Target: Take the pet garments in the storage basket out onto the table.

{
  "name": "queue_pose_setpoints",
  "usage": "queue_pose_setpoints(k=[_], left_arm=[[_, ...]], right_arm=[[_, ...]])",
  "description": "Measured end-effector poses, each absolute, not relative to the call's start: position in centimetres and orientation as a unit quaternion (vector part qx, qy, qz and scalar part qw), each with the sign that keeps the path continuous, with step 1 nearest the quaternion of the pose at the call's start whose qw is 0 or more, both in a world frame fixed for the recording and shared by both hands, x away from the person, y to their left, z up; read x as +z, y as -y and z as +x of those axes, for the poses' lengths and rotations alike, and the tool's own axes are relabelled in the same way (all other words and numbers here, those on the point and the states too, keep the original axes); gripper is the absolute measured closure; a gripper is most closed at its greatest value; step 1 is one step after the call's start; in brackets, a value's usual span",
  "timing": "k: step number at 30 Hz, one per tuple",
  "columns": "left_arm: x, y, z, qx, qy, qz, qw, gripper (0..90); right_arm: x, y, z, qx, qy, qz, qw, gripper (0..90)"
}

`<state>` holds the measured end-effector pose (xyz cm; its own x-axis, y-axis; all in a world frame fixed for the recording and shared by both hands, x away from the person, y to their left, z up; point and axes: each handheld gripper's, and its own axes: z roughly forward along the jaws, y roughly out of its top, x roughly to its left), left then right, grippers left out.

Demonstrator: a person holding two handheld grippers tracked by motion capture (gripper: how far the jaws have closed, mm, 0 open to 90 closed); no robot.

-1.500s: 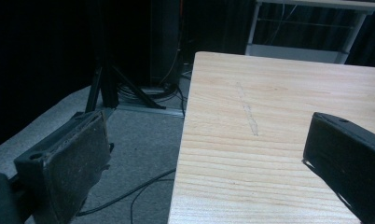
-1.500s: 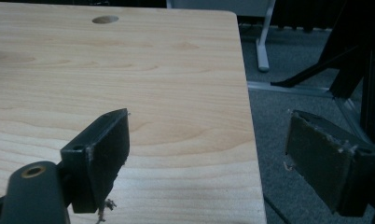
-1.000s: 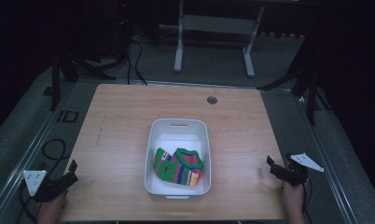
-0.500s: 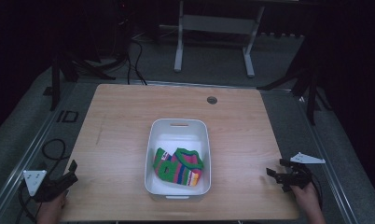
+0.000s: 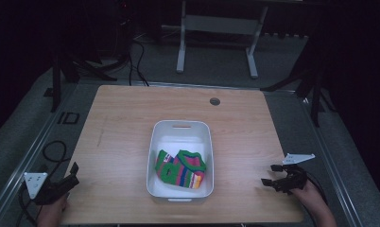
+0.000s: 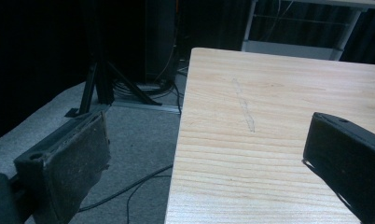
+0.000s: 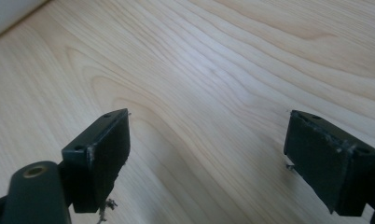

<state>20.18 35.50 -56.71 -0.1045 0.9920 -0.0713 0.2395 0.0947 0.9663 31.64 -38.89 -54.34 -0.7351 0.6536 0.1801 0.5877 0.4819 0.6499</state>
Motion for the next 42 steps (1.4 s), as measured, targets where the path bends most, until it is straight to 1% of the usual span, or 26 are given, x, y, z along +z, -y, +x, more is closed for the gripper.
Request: queue_pose_setpoints(k=[2,4,9,11,14,20,40,42], left_arm=[[-56.7,-35.5,20.2,0.436,-0.602,0.512,0.431,0.9],[-56.7,-35.5,20.2,0.436,-0.602,0.512,0.430,0.9],[-56.7,-35.5,20.2,0.436,-0.602,0.513,0.430,0.9],[-56.7,-35.5,20.2,0.436,-0.602,0.513,0.430,0.9],[-56.7,-35.5,20.2,0.436,-0.601,0.515,0.429,1.0],[-56.7,-35.5,20.2,0.436,-0.601,0.515,0.429,0.9],[-56.7,-35.4,20.2,0.437,-0.600,0.515,0.429,1.0],[-56.7,-35.5,20.2,0.437,-0.599,0.515,0.430,0.9]], right_arm=[[-54.2,38.2,31.7,0.350,-0.867,0.354,0.028,14.9],[-54.0,37.5,31.7,0.341,-0.877,0.337,0.038,14.9],[-53.2,35.5,31.7,0.339,-0.897,0.280,0.042,14.1],[-52.8,34.8,31.7,0.335,-0.906,0.251,0.052,14.2],[-52.3,33.8,31.7,0.334,-0.913,0.227,0.050,14.2],[-51.2,32.2,31.9,0.327,-0.923,0.201,0.033,14.3],[-45.8,26.3,32.3,0.311,-0.941,0.134,0.015,14.2],[-45.2,25.7,32.5,0.323,-0.937,0.132,0.010,14.2]])
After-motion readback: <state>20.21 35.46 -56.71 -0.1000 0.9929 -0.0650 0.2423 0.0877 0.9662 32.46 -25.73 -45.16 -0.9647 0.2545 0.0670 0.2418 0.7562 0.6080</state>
